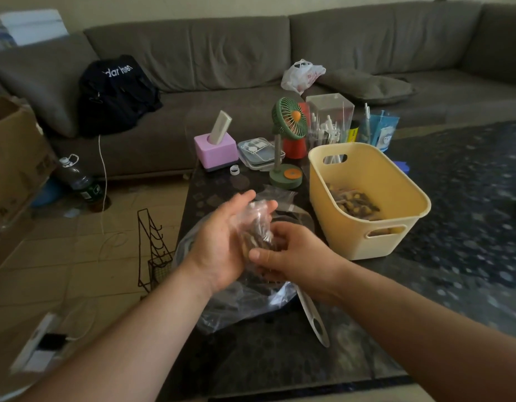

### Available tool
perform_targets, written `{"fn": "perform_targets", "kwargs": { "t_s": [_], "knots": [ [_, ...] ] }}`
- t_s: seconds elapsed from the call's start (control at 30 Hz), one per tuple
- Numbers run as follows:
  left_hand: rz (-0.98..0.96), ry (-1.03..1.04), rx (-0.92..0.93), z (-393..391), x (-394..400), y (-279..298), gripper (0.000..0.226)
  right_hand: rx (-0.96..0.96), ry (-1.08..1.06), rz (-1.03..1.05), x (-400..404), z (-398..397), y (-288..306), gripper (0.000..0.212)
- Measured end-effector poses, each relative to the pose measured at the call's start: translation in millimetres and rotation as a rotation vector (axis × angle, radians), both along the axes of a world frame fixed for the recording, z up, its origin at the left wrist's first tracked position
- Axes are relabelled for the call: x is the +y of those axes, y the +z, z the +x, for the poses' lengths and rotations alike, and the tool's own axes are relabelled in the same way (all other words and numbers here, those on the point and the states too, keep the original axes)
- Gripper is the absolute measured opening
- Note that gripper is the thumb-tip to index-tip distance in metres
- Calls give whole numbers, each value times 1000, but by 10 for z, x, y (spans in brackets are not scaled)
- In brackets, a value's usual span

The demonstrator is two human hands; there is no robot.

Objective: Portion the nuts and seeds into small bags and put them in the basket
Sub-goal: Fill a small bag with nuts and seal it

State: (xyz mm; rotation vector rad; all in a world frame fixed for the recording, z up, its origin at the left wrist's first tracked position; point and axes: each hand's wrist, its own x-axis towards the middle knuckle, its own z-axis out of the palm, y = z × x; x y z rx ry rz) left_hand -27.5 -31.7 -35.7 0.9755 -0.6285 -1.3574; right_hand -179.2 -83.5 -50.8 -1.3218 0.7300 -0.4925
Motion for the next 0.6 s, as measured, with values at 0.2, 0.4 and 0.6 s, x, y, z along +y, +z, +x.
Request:
{"fn": "perform_targets", "kwargs": {
  "t_s": [0.2,0.4,0.6],
  "knots": [
    [-32,-37,-354,-11,12,-122,35,-41,-177,-110,-147,-60,90,44],
    [-7,76,-277,-49,-20,-118,36,-179,-146,38,-158,-59,51,39],
    [-11,115,-225,-48,-38,-77,37,-240,-101,232,-203,-75,84,30]
  ]
}}
